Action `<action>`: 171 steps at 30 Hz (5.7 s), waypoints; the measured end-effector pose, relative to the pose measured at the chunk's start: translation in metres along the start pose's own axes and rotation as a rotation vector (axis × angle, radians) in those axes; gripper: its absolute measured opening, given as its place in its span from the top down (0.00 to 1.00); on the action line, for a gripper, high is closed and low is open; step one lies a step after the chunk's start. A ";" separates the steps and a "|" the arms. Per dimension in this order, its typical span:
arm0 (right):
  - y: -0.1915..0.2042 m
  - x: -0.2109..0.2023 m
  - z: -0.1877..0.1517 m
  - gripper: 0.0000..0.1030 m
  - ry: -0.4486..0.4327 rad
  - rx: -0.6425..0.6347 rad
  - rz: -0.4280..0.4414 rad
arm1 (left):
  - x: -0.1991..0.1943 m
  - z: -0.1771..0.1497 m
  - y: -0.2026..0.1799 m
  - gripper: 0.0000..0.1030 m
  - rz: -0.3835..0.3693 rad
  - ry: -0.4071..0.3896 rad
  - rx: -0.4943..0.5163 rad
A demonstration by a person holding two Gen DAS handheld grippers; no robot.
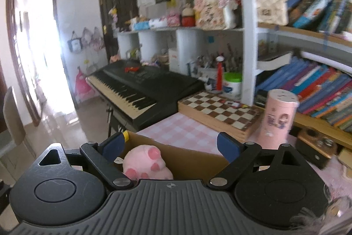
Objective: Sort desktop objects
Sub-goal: 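Lower both tools into the yellow box and open to release both items, then raise both open tools out of the box and back toward the table, then close the right tool on the blue toy on the mat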
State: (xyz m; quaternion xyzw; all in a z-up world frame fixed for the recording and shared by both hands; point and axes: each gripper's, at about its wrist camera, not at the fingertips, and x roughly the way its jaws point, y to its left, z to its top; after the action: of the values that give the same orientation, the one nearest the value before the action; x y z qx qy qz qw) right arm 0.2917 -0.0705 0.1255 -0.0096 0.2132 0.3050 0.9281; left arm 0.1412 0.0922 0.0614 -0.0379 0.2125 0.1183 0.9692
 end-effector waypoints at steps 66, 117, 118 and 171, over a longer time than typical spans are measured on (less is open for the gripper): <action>0.103 -0.159 -0.193 0.12 0.206 0.102 -0.336 | -0.101 -0.097 0.033 0.17 -0.174 0.184 0.022; -0.038 -0.160 -0.191 0.12 0.263 0.217 -0.465 | -0.029 -0.084 -0.107 0.16 -0.303 0.278 0.133; -0.043 -0.160 -0.191 0.12 0.265 0.219 -0.464 | -0.027 -0.083 -0.112 0.16 -0.303 0.280 0.135; -0.233 -0.013 -0.176 0.46 0.367 -0.031 -0.201 | 0.043 -0.071 -0.248 0.16 -0.164 0.356 0.159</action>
State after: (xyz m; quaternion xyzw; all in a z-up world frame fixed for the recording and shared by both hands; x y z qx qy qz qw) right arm 0.3466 -0.2932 -0.0557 -0.1004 0.3719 0.2071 0.8993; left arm 0.2114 -0.1474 -0.0158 0.0013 0.3853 0.0136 0.9227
